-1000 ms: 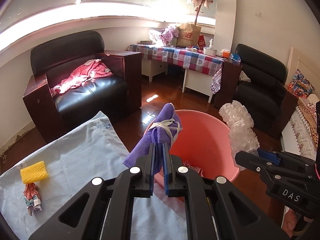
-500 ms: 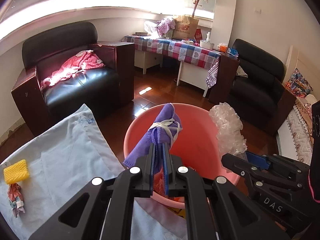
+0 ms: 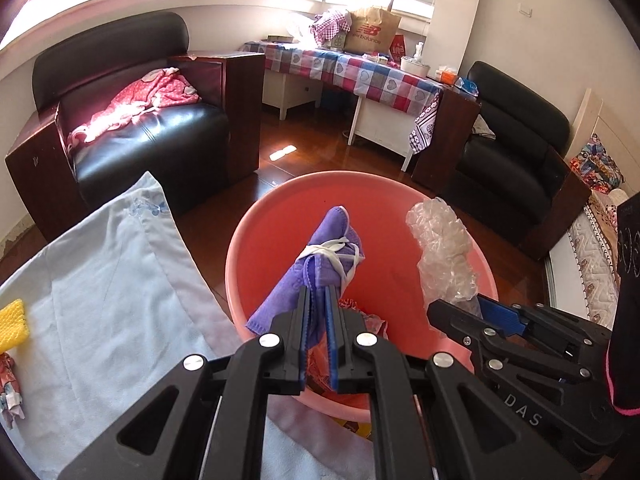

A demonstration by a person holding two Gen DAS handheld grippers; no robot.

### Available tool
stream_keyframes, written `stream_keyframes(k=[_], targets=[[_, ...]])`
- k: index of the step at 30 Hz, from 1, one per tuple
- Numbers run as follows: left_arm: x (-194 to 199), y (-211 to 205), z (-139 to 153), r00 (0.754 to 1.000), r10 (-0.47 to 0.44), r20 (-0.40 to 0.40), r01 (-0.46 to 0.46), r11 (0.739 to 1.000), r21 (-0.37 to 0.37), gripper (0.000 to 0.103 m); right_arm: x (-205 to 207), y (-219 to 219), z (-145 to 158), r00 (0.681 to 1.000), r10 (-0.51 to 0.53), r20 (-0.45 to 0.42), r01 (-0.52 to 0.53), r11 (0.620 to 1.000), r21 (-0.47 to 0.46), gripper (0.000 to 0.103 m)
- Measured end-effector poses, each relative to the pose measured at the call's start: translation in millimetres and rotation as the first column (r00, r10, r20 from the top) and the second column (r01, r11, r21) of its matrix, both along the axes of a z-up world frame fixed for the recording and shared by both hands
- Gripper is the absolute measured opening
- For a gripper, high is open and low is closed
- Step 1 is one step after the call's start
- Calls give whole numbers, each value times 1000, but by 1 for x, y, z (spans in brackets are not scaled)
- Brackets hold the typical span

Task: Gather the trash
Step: 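Open both grippers to drop the purple bag and plastic wrap into the bucket, then move both open grippers back toward the remaining trash on the bed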

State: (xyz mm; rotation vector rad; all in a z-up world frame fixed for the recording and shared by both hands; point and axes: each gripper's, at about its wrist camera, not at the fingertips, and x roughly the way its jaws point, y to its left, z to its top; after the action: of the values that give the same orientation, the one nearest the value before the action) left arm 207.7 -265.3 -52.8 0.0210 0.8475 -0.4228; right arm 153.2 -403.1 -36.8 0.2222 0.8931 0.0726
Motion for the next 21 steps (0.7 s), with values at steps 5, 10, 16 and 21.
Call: stream_keyframes(k=[5, 10, 16, 21], targets=[[0, 1, -2, 1000, 19, -8, -19, 1000, -18, 11, 4, -1, -6, 1000, -6, -27, 6, 1000, 12, 29], [0, 11, 2, 999, 34, -2, -34, 998, -56, 36, 4, -3, -10, 999, -22, -36, 23, 999, 27, 35], [-4, 20, 9, 999, 48, 7, -47, 996, -81, 36, -3, 0, -9, 999, -26, -29, 27, 999, 24, 35], [-13, 31, 19, 998, 62, 25, -59, 993, -99, 38, -9, 8, -2, 1000, -5, -9, 5, 999, 32, 35]])
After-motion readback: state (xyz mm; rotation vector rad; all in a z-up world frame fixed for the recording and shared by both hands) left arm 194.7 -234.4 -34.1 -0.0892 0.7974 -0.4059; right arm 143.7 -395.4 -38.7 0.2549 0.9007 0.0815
